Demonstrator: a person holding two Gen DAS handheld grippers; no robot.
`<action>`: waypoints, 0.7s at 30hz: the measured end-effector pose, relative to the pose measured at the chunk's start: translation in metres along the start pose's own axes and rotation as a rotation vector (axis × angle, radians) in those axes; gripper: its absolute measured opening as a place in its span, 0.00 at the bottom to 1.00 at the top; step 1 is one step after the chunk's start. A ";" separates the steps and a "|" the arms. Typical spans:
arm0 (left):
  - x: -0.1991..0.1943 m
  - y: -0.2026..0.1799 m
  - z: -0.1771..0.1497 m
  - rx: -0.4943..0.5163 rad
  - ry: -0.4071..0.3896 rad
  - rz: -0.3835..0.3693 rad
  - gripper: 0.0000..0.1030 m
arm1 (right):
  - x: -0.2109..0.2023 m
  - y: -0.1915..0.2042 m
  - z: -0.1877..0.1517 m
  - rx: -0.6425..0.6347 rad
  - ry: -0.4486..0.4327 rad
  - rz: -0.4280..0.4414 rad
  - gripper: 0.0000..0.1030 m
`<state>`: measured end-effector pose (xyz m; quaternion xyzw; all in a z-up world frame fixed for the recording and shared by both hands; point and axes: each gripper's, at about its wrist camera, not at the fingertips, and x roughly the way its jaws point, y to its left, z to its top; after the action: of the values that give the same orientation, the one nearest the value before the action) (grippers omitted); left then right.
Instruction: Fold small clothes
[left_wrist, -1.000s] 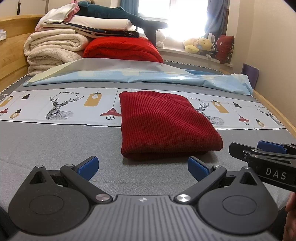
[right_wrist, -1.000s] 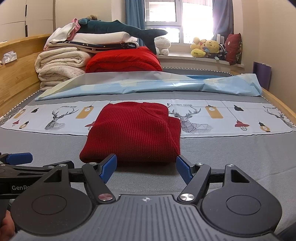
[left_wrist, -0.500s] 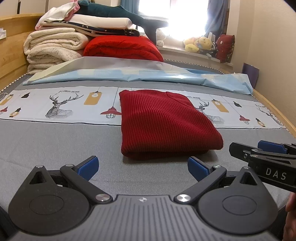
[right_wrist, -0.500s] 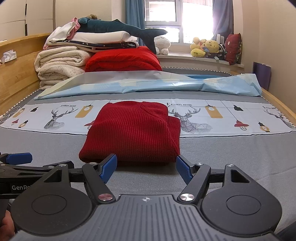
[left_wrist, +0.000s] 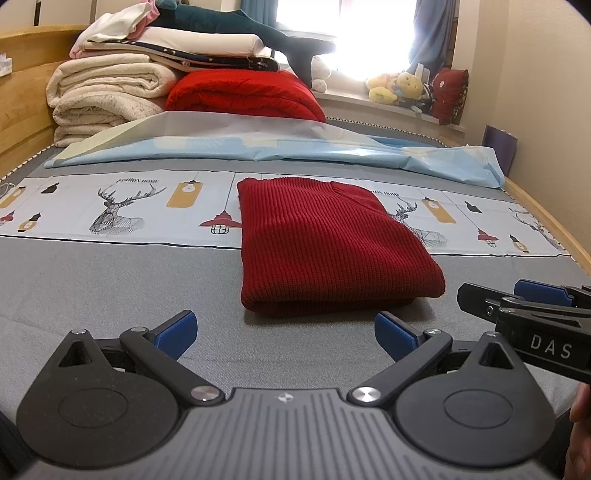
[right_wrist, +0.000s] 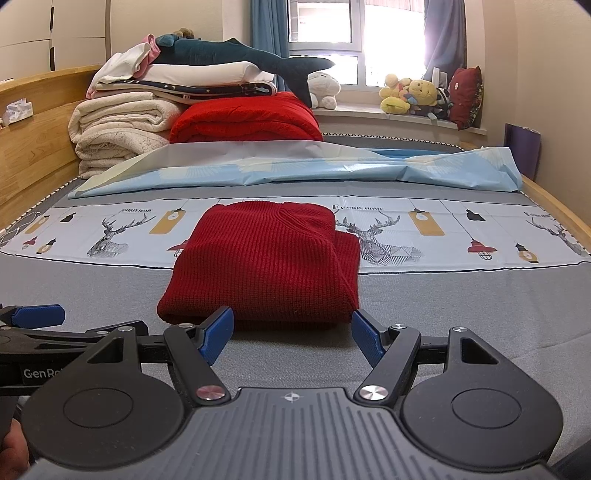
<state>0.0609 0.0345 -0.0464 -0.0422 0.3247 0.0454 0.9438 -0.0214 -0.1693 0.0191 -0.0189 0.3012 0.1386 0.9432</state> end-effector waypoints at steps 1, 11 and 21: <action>0.000 0.000 0.000 0.000 0.001 -0.001 0.99 | 0.000 0.001 0.000 -0.001 0.000 0.000 0.70; 0.001 0.001 -0.001 0.000 0.004 -0.002 0.99 | 0.000 0.001 0.000 0.000 0.002 -0.002 0.70; 0.003 0.001 -0.003 -0.002 0.008 -0.010 0.99 | 0.002 -0.001 -0.001 -0.007 0.003 -0.010 0.70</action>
<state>0.0607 0.0357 -0.0507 -0.0448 0.3280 0.0407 0.9427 -0.0205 -0.1703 0.0170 -0.0238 0.3021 0.1347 0.9434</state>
